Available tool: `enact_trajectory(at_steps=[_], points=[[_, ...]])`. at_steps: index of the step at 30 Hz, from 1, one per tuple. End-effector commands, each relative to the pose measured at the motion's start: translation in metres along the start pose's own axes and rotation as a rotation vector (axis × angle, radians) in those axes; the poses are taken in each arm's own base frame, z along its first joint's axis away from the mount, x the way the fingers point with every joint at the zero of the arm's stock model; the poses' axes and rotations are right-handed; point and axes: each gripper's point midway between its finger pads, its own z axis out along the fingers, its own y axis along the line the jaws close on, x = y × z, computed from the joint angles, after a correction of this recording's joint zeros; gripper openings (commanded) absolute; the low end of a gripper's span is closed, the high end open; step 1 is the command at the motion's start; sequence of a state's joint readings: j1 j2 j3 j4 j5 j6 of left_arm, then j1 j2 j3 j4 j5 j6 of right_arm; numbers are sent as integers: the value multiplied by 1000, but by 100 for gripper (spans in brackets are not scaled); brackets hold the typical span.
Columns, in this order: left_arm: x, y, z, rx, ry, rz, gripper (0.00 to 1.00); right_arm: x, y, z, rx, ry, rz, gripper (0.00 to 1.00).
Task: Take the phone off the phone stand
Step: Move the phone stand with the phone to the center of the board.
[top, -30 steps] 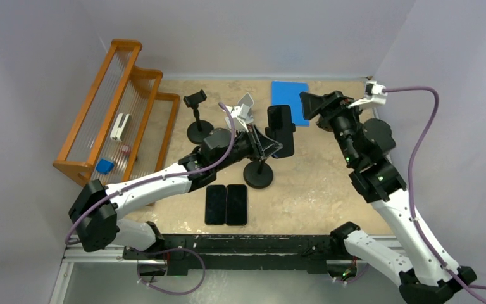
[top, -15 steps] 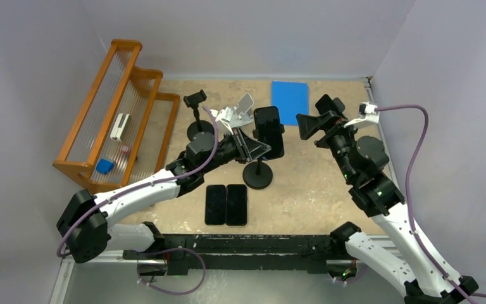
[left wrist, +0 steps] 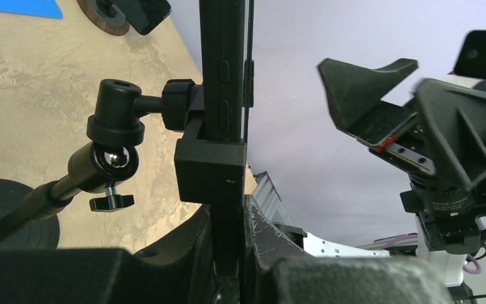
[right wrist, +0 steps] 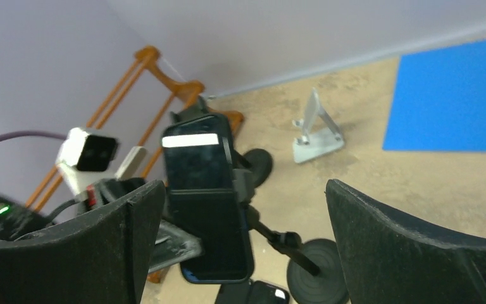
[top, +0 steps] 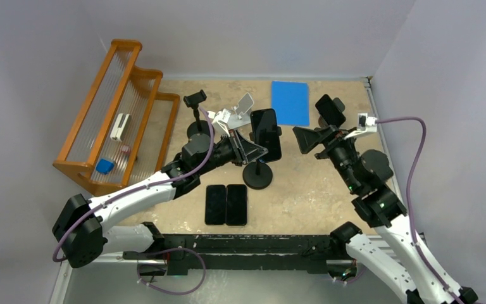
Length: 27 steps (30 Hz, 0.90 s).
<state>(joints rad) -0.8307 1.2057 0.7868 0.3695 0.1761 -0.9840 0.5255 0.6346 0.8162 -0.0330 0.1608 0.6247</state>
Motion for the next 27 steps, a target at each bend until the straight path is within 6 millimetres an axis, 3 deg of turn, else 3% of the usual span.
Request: enact_trajectory(at_steps=[1, 12, 27], points=[[-2, -1, -3, 13, 5, 32, 12, -31, 45, -17, -234, -113, -70, 99], [0, -5, -4, 27, 19, 25, 24, 8, 34, 9, -201, 48, -112, 94], [-15, -16, -22, 17, -34, 71, 46, 8, 37, 8, -216, 55, -116, 93]])
